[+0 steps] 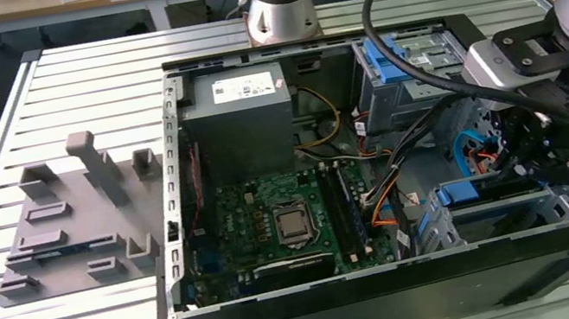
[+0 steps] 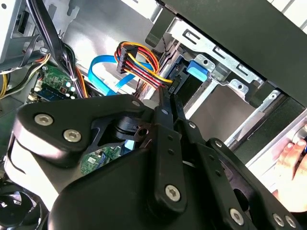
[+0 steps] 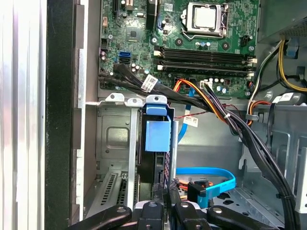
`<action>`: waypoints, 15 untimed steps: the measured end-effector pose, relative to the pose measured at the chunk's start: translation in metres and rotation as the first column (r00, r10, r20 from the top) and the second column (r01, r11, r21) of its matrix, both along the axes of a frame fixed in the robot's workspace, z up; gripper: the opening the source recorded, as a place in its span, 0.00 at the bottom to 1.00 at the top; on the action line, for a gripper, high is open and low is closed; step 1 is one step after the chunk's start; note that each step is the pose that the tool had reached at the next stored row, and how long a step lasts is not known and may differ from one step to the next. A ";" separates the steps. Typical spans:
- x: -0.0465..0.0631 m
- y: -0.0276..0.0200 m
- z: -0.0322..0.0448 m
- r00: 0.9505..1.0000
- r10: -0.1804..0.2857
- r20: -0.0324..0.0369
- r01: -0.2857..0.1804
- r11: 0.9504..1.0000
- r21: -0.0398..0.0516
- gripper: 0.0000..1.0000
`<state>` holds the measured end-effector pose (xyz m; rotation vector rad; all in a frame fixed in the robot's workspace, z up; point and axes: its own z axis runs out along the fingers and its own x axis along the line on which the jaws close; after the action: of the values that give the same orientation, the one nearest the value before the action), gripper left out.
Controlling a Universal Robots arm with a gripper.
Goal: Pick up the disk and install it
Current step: 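Insert the first disk wire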
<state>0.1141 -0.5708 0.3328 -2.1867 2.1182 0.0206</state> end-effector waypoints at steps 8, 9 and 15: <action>0.002 0.0000 -0.0008 1.000 -0.001 -0.004 0.001 1.000 0.000 0.16; 0.002 0.0000 -0.0010 1.000 -0.001 -0.004 0.001 1.000 0.000 0.16; 0.002 -0.0001 -0.0001 1.000 0.000 -0.004 0.000 1.000 0.000 0.24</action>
<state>0.1160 -0.5709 0.3326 -2.1877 2.1204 0.0247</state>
